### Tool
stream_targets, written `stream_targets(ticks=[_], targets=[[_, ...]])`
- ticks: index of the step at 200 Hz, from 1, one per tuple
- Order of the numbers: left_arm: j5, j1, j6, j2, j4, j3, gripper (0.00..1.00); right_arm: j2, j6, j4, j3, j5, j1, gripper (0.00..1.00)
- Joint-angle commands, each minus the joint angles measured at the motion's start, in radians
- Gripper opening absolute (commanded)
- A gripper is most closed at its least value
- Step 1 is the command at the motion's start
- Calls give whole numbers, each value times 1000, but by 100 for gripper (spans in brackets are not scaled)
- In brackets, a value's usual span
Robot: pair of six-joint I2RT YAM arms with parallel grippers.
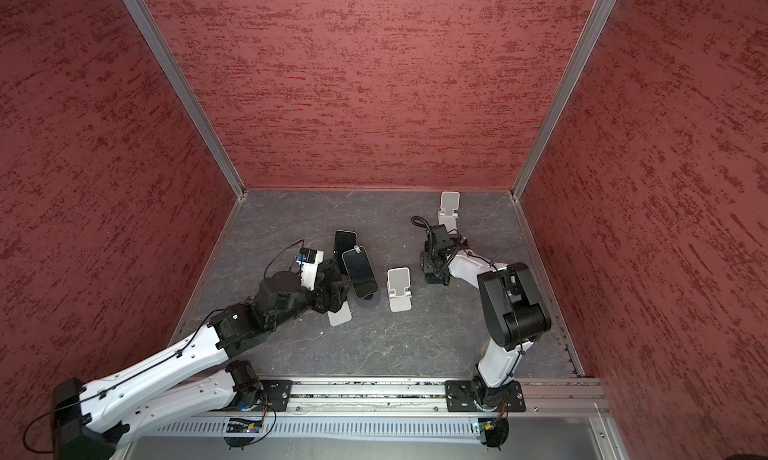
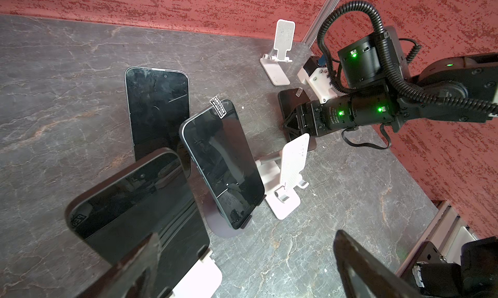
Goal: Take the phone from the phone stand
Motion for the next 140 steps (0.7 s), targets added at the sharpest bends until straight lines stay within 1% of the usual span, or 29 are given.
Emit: stream_targets(ticks=[1,140], targets=[[-10,1,11,-10,18,1,100,23,-14,22,32,33,-6,65],[-13,3,21,-18,16,1,99,94,-26,-26,92,27,-6,65]])
